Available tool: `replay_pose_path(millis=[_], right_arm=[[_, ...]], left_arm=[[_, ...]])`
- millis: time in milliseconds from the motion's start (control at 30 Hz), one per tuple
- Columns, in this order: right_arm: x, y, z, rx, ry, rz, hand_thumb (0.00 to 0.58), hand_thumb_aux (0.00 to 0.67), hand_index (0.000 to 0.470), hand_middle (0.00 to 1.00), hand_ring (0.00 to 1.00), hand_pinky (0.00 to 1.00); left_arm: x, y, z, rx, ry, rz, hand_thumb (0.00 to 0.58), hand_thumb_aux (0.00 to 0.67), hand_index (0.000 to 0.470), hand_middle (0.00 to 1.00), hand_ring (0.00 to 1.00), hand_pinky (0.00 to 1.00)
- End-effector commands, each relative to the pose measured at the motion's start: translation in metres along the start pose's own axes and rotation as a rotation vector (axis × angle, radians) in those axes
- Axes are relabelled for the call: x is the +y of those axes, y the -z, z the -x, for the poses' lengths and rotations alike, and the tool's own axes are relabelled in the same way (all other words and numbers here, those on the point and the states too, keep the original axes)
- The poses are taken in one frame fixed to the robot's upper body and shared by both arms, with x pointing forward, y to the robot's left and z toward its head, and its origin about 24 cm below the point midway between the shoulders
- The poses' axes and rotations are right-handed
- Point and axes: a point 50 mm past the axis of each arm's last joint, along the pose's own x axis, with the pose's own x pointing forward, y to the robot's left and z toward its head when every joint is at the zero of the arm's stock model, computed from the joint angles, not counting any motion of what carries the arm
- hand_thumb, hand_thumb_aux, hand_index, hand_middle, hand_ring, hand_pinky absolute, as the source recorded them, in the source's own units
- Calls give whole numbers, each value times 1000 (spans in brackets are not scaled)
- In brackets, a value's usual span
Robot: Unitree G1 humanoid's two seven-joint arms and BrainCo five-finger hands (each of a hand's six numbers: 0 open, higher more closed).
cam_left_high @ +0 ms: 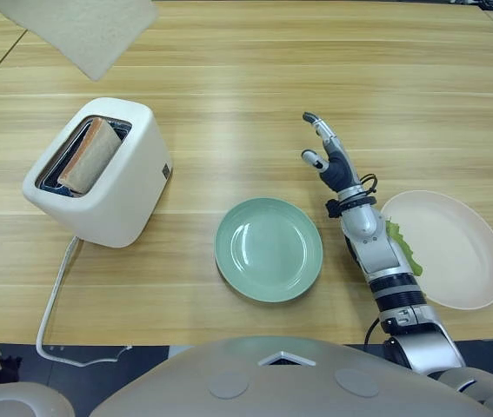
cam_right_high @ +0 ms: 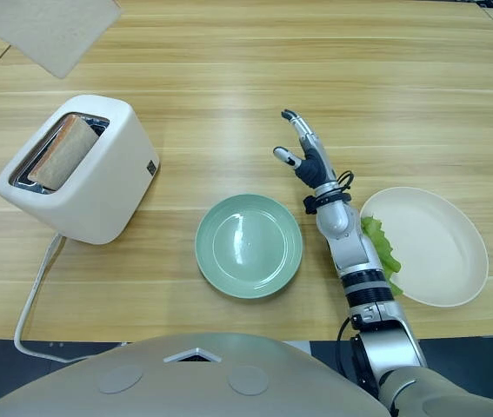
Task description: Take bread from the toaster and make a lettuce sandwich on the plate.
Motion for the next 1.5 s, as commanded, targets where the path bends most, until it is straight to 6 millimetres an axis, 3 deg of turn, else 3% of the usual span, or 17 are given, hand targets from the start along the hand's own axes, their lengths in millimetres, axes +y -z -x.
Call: replay_pose_path(millis=[33,133,300,433,600,733,900,967,1133,1200,1233,1267,1300,1333,1367,1433,1500], right_arm=[[-23,-4,-8,-8,75,-16,0,0,0,0,0,0],[-49,-12,-11,-50,138,47,0,0,0,0,0,0],[-133,-54,-3,-138,226,194,0,0,0,0,0,0],[-159,-71,8,-98,96,424,0,0,0,0,0,0],[-163,-65,27,33,-156,708,0,0,0,0,0,0],[-159,-36,54,239,-435,945,0,0,0,0,0,0],[-162,-8,81,438,-642,974,0,0,0,0,0,0],[-160,0,84,471,-686,985,87,53,37,0,0,0],[-151,17,87,524,-762,991,379,276,194,0,0,0],[-146,25,90,543,-793,990,387,284,199,0,0,0],[-144,29,91,549,-802,992,363,260,182,0,0,0],[-139,33,92,552,-823,988,360,257,181,0,0,0],[-133,36,94,552,-849,977,352,250,175,0,0,0],[-128,39,95,547,-866,966,334,234,164,0,0,0],[-124,41,95,543,-875,959,343,242,170,0,0,0],[-122,43,95,540,-882,954,349,247,173,0,0,0],[-122,45,96,542,-885,953,313,215,151,0,0,0]], left_arm=[[-10,-18,-12,-109,32,81,580,670,470,0,0,0],[-49,-38,-16,-218,142,191,580,670,470,0,0,0],[-144,-75,-16,-344,426,476,580,670,470,0,0,0],[-199,-102,-15,-387,622,637,580,670,470,0,0,0],[-245,-118,-8,-372,770,732,580,670,470,0,0,0],[-278,-115,-5,-318,840,756,580,670,470,0,0,0],[-306,-104,-8,-255,873,748,580,670,470,0,0,0],[-315,-102,-9,-251,870,706,580,670,470,0,0,0],[-328,-104,-11,-267,868,675,580,670,470,0,0,0],[-330,-103,-12,-268,869,656,580,670,470,0,0,0],[-331,-103,-12,-268,870,645,580,670,470,0,0,0],[-332,-102,-13,-269,865,632,559,541,380,0,0,0],[-332,-102,-14,-265,857,629,501,423,297,0,0,0],[-332,-102,-15,-263,847,623,304,208,146,0,0,0],[-332,-101,-16,-261,838,620,0,0,0,0,0,0],[-331,-102,-18,-261,825,616,0,0,0,0,0,0],[-328,-102,-20,-266,813,612,0,0,0,0,0,0]])
